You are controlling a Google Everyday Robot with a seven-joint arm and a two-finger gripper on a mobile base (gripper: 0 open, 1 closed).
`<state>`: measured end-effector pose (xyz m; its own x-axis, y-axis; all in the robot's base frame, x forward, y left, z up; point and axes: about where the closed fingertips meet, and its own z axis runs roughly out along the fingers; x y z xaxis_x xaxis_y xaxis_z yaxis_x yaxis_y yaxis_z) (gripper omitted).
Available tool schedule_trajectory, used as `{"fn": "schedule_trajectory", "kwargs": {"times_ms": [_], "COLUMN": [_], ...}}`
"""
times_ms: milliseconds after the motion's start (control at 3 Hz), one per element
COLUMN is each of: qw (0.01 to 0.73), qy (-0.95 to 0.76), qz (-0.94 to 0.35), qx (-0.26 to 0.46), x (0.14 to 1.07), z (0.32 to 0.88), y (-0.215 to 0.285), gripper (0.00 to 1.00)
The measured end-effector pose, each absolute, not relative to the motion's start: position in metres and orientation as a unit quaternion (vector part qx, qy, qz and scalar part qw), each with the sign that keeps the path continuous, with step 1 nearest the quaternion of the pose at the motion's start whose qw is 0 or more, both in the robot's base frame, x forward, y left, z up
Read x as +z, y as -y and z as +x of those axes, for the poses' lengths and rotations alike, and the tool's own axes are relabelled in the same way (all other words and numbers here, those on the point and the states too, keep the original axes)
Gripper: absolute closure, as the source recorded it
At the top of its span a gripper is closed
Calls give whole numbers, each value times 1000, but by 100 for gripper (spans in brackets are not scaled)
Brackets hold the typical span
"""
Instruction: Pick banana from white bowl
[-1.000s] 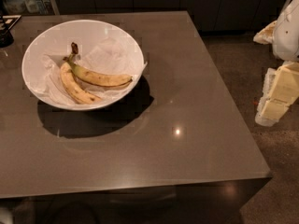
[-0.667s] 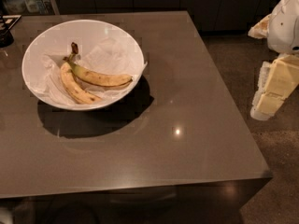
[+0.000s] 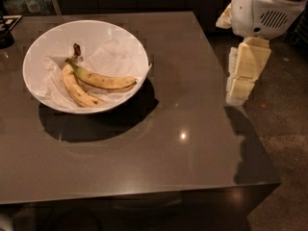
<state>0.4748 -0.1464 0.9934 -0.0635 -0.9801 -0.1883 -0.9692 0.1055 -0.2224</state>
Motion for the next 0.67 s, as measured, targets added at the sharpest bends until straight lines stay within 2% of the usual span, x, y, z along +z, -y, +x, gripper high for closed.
{"fn": "schedule_trajectory", "kwargs": {"times_ms": [333, 667], "qw": [154, 159], "qy": [-727, -699], "qz": [-669, -696], "qx": [-26, -43], "x": [996, 1007], "z": [479, 500], "y": [142, 107], "gripper": [0, 0]}}
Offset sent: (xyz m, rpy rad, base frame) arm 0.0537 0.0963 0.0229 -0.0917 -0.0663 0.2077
